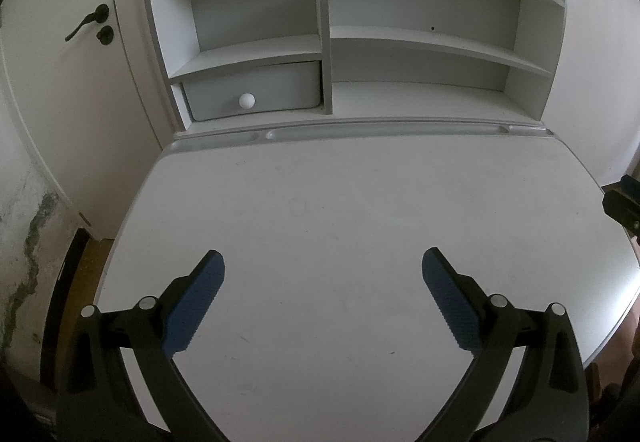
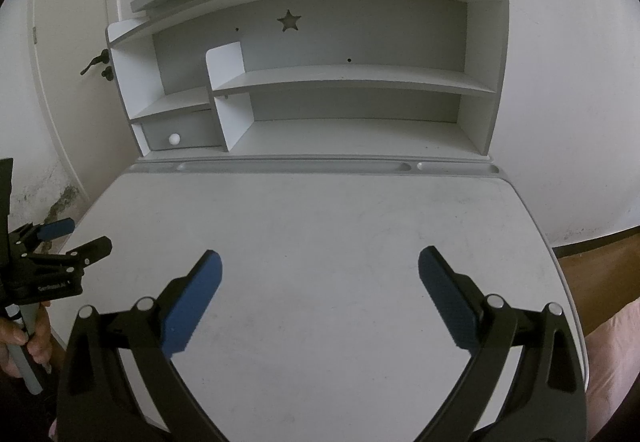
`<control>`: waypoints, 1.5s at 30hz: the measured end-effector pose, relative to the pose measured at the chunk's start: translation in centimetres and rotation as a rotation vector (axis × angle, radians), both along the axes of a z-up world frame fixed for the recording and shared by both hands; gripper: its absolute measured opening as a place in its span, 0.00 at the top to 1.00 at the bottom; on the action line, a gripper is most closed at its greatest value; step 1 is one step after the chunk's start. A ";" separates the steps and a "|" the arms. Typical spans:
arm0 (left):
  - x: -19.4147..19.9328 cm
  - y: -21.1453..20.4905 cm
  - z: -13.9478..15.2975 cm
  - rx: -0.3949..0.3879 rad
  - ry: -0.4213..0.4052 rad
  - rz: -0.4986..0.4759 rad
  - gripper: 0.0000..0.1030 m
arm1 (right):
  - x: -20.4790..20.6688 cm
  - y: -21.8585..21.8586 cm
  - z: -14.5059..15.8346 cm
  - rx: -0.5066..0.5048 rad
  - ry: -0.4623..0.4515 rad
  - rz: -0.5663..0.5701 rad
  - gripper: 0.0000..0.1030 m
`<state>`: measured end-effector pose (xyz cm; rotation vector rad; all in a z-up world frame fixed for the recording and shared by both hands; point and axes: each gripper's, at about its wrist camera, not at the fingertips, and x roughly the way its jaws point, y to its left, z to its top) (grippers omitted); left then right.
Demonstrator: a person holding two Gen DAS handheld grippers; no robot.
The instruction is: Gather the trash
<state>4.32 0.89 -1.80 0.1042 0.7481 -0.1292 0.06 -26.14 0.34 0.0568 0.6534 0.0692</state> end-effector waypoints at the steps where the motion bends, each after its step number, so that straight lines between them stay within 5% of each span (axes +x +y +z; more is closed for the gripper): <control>1: 0.1 0.0 0.0 -0.001 0.001 -0.001 0.07 | 0.0 0.0 0.0 -0.004 -0.001 0.001 0.08; 45: 0.7 0.7 -0.5 0.000 0.040 0.026 0.06 | 0.1 -0.3 0.0 -0.001 -0.002 0.007 0.08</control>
